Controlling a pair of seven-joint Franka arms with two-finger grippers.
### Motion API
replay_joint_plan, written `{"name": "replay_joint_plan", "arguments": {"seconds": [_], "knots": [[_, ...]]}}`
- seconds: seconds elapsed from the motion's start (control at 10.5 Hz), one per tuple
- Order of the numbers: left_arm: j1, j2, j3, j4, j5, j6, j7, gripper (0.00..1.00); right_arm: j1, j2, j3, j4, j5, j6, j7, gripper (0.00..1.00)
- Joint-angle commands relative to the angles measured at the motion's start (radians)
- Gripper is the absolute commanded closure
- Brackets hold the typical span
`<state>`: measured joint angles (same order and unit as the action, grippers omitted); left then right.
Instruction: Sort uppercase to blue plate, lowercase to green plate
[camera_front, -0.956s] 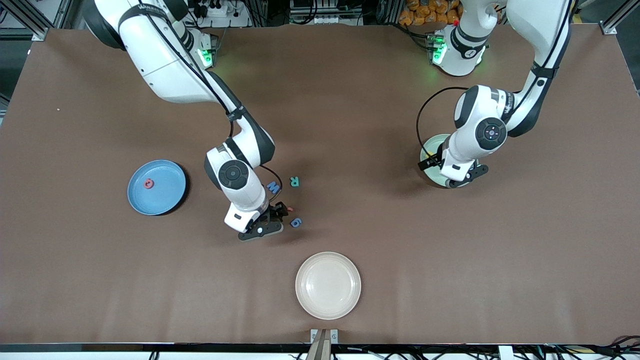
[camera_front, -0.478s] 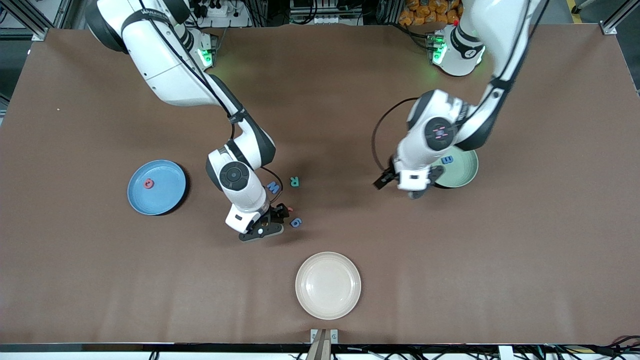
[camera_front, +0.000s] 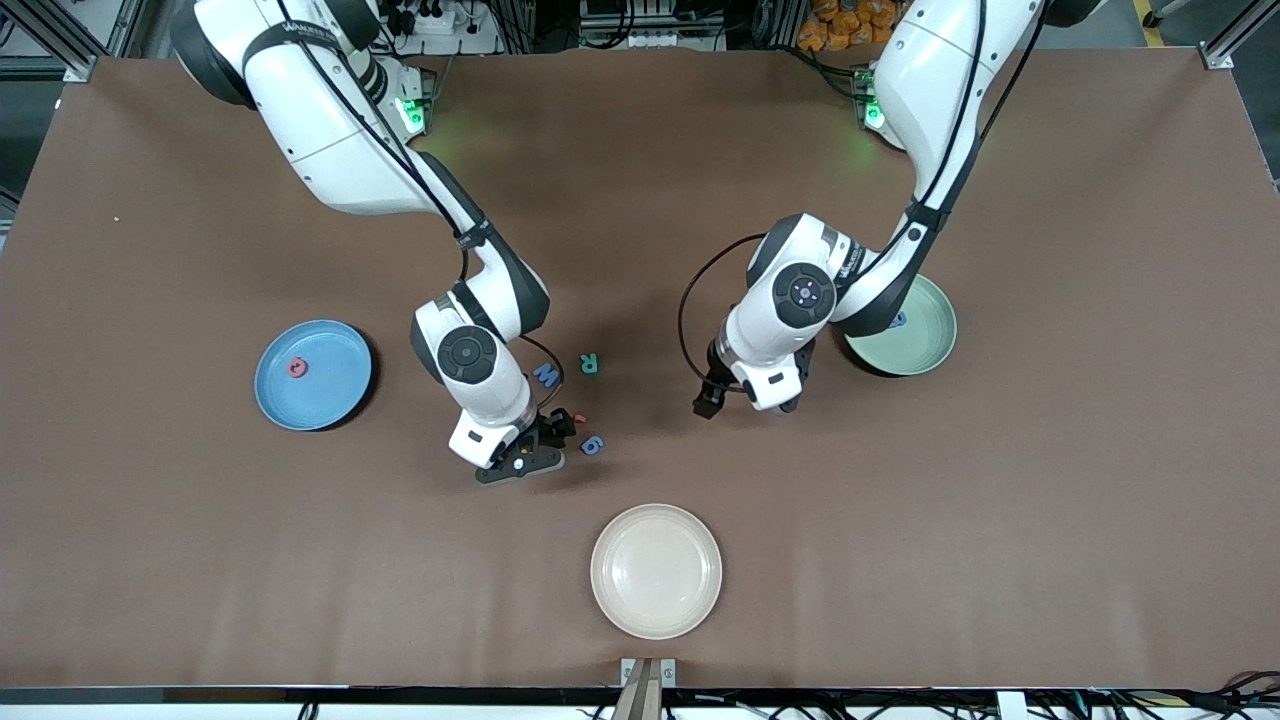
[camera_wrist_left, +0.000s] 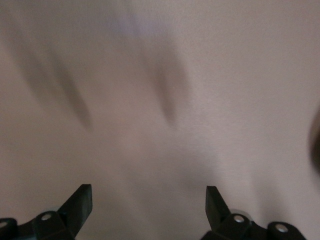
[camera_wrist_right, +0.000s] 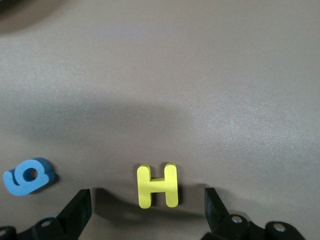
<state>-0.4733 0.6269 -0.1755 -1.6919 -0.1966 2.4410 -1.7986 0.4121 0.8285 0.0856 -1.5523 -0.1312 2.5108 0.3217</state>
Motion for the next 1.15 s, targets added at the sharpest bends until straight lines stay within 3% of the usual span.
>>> {"name": "replay_joint_plan", "arguments": {"seconds": [0.0,0.1,0.19,0.29,0.38,0.48,0.86,1.05], "knots": [[-0.028,0.051,0.016,0.082,-0.066,0.056,-0.201,0.00,-0.003,0.017,-0.001,0.023,0.012,-0.001,0.005,0.00],[-0.050,0.081,0.018,0.130,-0.069,0.078,-0.287,0.00,-0.003,0.017,-0.001,0.023,0.012,-0.001,0.007,0.00],[-0.074,0.108,0.031,0.156,-0.069,0.095,-0.348,0.00,-0.001,0.017,-0.003,0.021,0.012,-0.001,0.007,0.13],[-0.085,0.117,0.033,0.158,-0.079,0.127,-0.369,0.00,-0.003,0.015,-0.003,0.018,0.016,-0.001,0.008,0.62],[-0.084,0.120,0.033,0.156,-0.140,0.141,-0.367,0.02,-0.006,0.014,-0.003,0.011,0.016,0.000,0.008,0.94],[-0.084,0.120,0.033,0.156,-0.161,0.141,-0.358,0.02,-0.007,0.012,-0.003,0.005,0.016,0.002,0.010,1.00],[-0.071,0.122,0.028,0.172,-0.222,0.165,-0.314,0.09,-0.032,-0.015,-0.003,0.003,0.019,0.000,0.008,1.00],[-0.076,0.151,0.028,0.225,-0.302,0.168,-0.317,0.09,-0.085,-0.102,-0.013,-0.073,0.021,-0.067,0.011,1.00]]}}
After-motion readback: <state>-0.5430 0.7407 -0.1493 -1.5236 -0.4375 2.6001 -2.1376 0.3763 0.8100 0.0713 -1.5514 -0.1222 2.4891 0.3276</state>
